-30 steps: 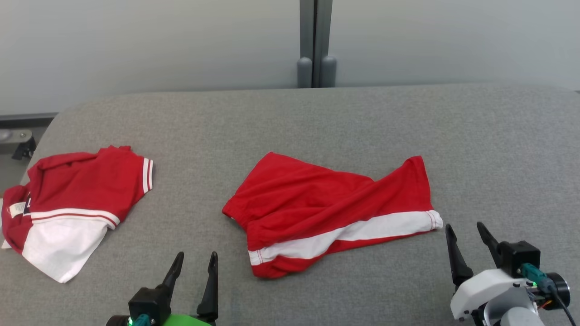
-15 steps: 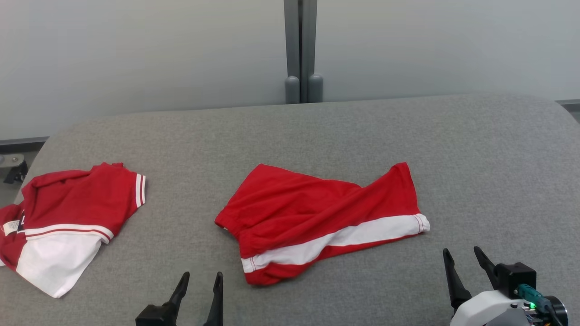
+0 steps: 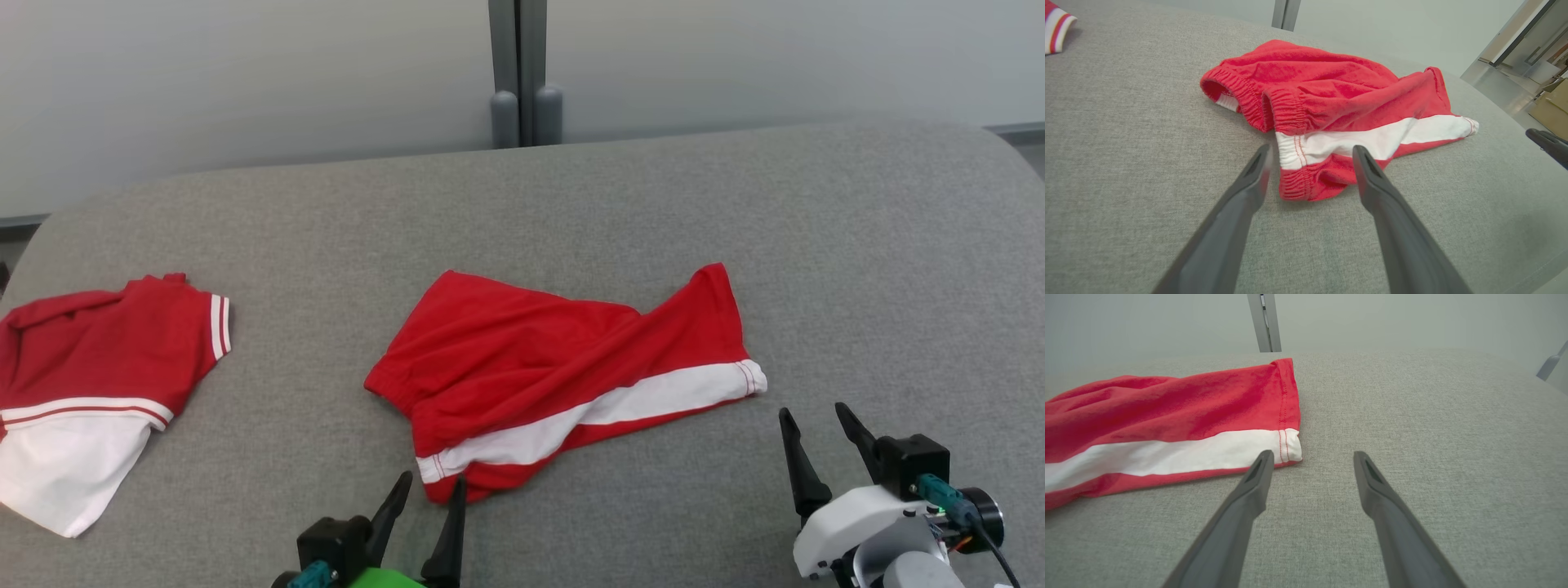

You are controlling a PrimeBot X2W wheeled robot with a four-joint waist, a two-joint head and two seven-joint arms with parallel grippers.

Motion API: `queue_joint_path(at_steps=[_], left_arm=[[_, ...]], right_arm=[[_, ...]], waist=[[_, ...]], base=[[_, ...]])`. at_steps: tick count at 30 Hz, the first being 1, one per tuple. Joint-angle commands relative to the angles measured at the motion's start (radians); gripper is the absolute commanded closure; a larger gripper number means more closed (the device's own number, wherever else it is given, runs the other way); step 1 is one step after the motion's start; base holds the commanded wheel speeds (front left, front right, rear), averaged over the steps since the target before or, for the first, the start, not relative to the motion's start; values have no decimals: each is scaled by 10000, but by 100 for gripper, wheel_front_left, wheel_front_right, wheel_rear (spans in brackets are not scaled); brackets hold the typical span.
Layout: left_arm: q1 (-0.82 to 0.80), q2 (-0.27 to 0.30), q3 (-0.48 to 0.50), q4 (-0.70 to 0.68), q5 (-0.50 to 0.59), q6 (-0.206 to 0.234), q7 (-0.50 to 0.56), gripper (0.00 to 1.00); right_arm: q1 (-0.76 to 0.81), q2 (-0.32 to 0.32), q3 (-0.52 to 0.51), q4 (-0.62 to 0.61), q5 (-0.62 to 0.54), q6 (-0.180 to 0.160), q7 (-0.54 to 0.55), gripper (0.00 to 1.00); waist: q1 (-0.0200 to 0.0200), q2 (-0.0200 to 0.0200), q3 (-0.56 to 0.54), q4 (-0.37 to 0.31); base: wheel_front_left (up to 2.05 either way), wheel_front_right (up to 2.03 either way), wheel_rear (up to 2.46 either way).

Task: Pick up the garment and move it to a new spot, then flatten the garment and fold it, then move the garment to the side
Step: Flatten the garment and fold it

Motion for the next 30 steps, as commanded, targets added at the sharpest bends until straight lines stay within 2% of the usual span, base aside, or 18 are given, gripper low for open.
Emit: queue_joint_path(at_steps=[1, 16, 17, 18, 25, 30], left_arm=[[-241, 50, -27, 49, -199, -26, 2, 0], [-882, 177, -190, 301, -978, -30, 4, 0], [-889, 204, -206, 285, -920, -30, 3, 53], [-892, 198, -218, 280, -896, -30, 4, 100], [-996, 230, -226, 314, -823, -31, 4, 100], [-1093, 328, -282, 251, -773, -31, 4, 100]], right_arm=[[-159, -30, 32, -28, -47, -10, -47, 0], [-568, -30, 164, -80, 15, -10, -47, 0], [-568, -30, 163, -79, 9, -10, -47, 0], [-595, -30, 146, -64, -10, -10, -47, 0], [-824, -30, 38, 52, -43, -10, -47, 0], [-1367, -32, 38, 609, 233, -10, -47, 0]], waist=[[0, -1, 310, -123], [0, -1, 845, -110], [0, -1, 855, -103], [0, -1, 866, -94], [0, -1, 994, -17], [0, -1, 1279, 122]], base=[[0, 0, 0], [0, 0, 0], [0, 0, 0], [0, 0, 0], [0, 0, 0], [0, 0, 0]])
